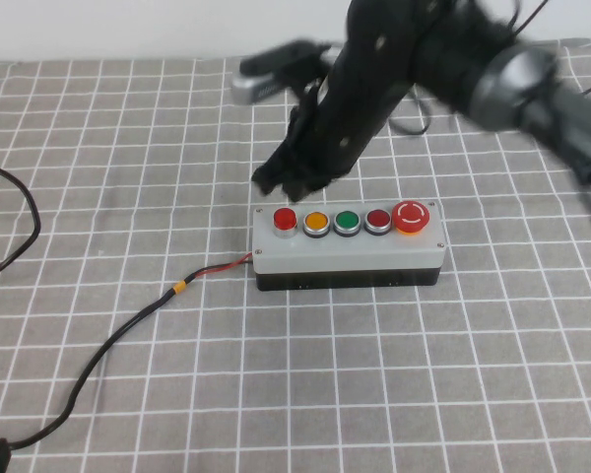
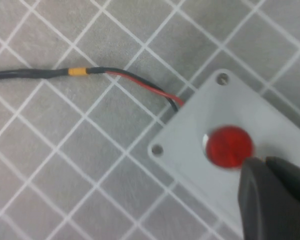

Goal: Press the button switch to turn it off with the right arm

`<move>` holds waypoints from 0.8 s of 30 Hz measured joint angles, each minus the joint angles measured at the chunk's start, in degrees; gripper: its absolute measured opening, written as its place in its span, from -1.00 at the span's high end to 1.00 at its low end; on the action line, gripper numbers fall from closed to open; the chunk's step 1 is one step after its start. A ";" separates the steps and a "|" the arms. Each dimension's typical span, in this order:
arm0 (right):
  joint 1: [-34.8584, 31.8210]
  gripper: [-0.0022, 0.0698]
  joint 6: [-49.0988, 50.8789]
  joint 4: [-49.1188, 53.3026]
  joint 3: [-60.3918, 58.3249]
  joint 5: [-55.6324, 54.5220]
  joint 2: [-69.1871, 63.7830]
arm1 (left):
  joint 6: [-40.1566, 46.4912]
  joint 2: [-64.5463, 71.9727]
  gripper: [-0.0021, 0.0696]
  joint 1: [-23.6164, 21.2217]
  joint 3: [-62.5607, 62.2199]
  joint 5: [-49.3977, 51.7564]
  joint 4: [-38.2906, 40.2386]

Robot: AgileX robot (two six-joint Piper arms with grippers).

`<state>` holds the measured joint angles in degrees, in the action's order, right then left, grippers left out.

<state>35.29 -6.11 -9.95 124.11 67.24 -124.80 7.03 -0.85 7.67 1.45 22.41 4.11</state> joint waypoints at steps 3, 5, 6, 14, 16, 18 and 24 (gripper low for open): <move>0.00 0.99 0.00 1.65 -3.55 0.76 6.63 | 0.00 0.00 0.95 0.00 0.00 0.00 0.00; 0.00 0.99 0.00 2.61 -7.82 0.24 11.84 | 0.00 0.00 0.95 0.00 0.00 0.00 0.00; 0.00 0.99 0.00 2.99 -10.93 -0.53 15.01 | 0.00 0.00 0.95 0.00 0.00 0.00 0.00; 0.00 0.99 1.85 3.58 -36.75 -6.80 39.55 | 0.00 0.00 0.95 0.00 0.00 0.00 0.00; 0.00 0.99 2.39 3.58 -41.42 -7.19 44.91 | 0.00 0.00 0.95 0.00 0.00 0.00 0.00; 0.00 0.99 2.53 3.58 -46.15 -7.64 50.66 | 0.00 0.00 0.95 0.00 0.00 0.00 0.00; 0.00 0.99 5.33 3.44 -57.99 -9.02 66.03 | 0.00 0.00 0.95 0.00 0.00 0.00 0.00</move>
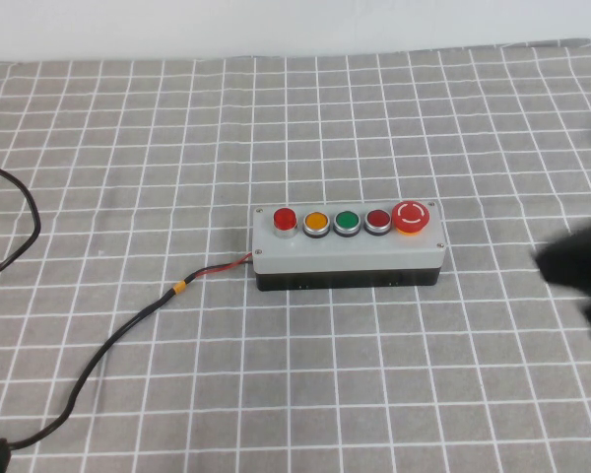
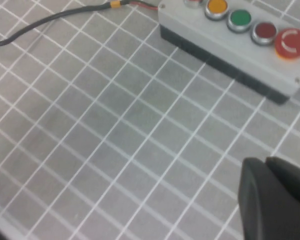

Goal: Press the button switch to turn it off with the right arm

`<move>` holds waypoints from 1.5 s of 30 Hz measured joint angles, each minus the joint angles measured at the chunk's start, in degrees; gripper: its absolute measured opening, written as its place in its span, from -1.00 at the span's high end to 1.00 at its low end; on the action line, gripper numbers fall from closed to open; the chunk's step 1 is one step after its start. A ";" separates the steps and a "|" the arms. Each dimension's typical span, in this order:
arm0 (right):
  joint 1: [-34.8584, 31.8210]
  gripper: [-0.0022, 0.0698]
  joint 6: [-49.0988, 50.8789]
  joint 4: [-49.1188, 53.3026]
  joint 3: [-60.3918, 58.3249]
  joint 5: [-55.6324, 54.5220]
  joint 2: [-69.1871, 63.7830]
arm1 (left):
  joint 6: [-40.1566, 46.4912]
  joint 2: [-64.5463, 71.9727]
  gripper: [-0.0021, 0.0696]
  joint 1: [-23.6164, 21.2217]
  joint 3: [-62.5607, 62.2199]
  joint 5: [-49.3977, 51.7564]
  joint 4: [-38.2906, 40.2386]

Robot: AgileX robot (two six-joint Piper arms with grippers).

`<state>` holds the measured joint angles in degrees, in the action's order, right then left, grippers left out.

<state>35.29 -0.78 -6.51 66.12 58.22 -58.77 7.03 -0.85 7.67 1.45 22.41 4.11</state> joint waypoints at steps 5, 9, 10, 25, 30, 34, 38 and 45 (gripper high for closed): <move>0.00 0.99 1.51 -1.71 -7.15 2.53 9.43 | 0.00 0.00 0.95 0.00 0.00 0.00 0.00; 0.00 0.99 1.70 -1.92 -10.12 7.43 14.37 | 0.00 0.00 0.95 0.00 0.00 0.00 0.00; 0.00 0.99 1.70 -1.65 -10.17 8.97 14.93 | 0.00 0.00 0.95 0.00 0.00 0.00 0.00; -1.58 0.99 1.79 5.52 -19.02 -0.57 19.78 | 0.00 0.00 0.95 0.00 0.00 0.00 0.00; -9.55 0.99 1.79 8.11 -34.79 -19.67 25.73 | 0.00 0.00 0.95 0.00 0.00 0.00 0.00; -17.32 0.99 1.79 7.60 -47.68 -38.67 30.65 | 0.00 0.00 0.95 0.00 0.00 0.00 0.00; -23.04 0.99 1.79 5.65 -59.01 -56.41 35.61 | 0.00 0.00 0.95 0.00 0.00 0.00 0.00; -28.59 0.99 1.91 5.18 -67.47 -69.75 43.33 | 0.00 0.00 0.95 0.00 0.00 0.00 0.00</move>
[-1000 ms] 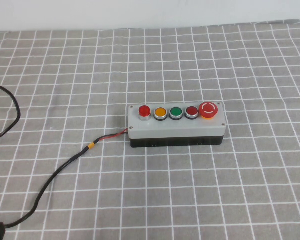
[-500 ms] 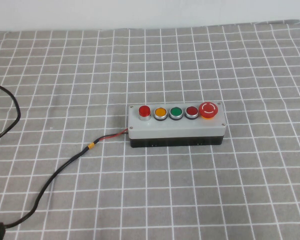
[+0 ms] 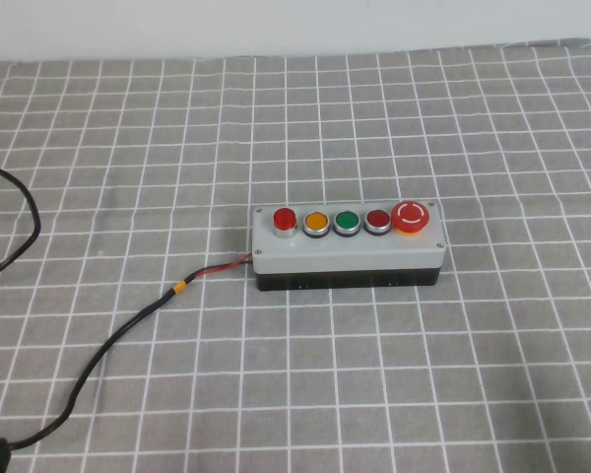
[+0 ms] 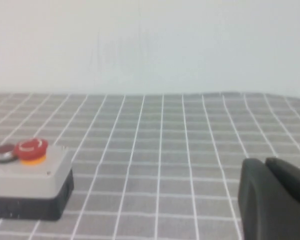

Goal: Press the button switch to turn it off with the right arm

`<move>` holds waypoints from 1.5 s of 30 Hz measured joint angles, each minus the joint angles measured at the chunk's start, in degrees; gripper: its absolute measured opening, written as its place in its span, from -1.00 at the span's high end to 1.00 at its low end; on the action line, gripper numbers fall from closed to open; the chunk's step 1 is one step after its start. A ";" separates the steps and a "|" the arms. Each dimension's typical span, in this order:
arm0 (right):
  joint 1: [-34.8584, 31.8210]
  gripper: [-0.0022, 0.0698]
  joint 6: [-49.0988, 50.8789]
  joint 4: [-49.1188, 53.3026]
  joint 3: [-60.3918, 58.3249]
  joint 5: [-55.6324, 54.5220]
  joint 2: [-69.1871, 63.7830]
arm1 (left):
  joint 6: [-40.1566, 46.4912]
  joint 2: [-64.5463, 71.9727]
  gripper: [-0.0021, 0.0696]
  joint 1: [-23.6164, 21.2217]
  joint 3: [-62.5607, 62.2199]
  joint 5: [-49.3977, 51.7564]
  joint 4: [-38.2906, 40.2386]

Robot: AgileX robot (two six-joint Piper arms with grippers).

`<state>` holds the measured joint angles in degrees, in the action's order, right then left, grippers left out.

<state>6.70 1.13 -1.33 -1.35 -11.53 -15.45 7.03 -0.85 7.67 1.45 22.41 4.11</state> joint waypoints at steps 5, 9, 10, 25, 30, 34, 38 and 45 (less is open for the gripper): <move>-0.09 0.99 0.00 0.00 -0.05 5.55 6.60 | 0.00 0.00 0.95 0.00 0.00 0.00 0.00; -0.09 0.99 0.00 0.00 -0.05 15.14 12.94 | 0.00 0.00 0.95 0.00 0.00 0.00 0.00; -0.09 0.99 0.00 0.00 -0.05 17.46 14.40 | 0.00 0.00 0.95 0.00 0.00 0.00 0.00; -0.09 0.99 0.00 -4.28 -0.05 29.73 15.86 | 0.00 0.00 0.95 0.00 0.00 0.00 0.00; -0.09 0.99 -7.36 -6.11 -0.05 30.65 15.86 | 0.00 0.00 0.95 0.00 0.00 0.00 0.00; -0.09 0.99 -13.23 -8.90 -0.05 30.65 15.86 | 0.00 0.00 0.95 0.00 0.00 0.00 0.00; -0.09 0.99 -14.31 -9.51 -0.05 30.65 15.86 | 0.00 0.00 0.95 0.00 0.00 0.00 0.00; -0.09 0.99 -14.54 -10.01 -0.05 30.65 15.86 | 0.00 0.00 0.95 0.00 0.00 0.00 0.00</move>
